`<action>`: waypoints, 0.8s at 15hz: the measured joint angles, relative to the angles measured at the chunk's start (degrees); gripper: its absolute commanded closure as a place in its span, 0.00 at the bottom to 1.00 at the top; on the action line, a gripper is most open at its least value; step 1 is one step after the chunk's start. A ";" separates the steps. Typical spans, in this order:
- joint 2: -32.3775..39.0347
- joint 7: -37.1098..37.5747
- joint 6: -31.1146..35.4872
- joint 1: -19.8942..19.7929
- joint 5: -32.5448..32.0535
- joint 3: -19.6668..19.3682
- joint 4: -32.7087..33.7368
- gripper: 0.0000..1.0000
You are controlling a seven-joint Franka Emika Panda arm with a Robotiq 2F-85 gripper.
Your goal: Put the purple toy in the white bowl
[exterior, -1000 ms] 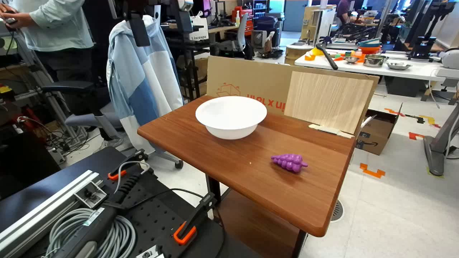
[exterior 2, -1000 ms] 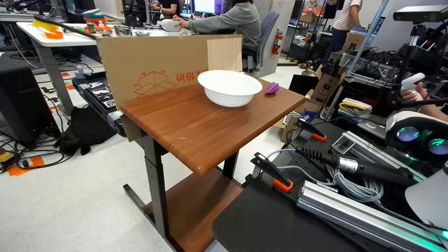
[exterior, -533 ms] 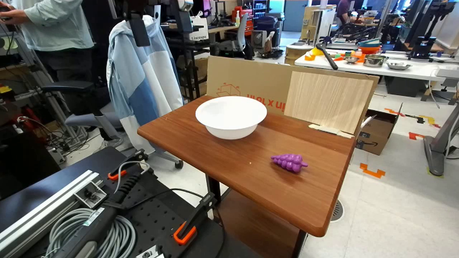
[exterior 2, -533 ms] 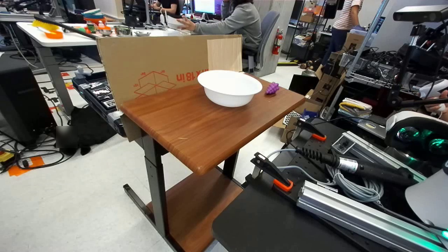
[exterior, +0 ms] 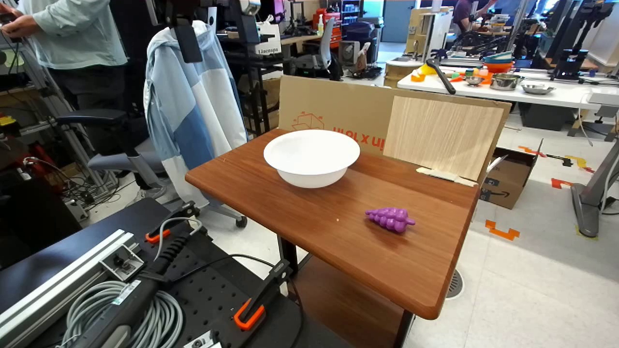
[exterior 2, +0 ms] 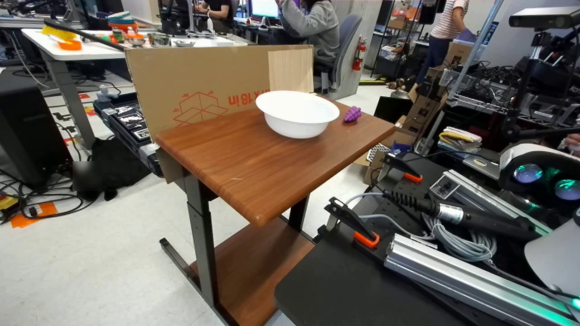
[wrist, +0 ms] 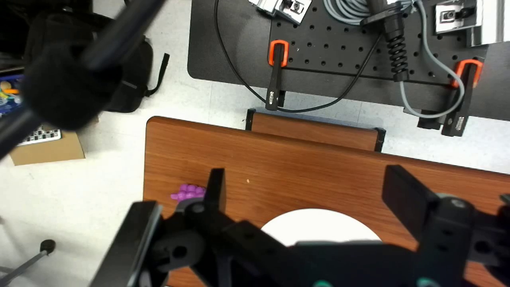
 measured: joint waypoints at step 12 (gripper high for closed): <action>19.98 3.18 15.64 -8.97 10.43 -15.11 11.35 0.00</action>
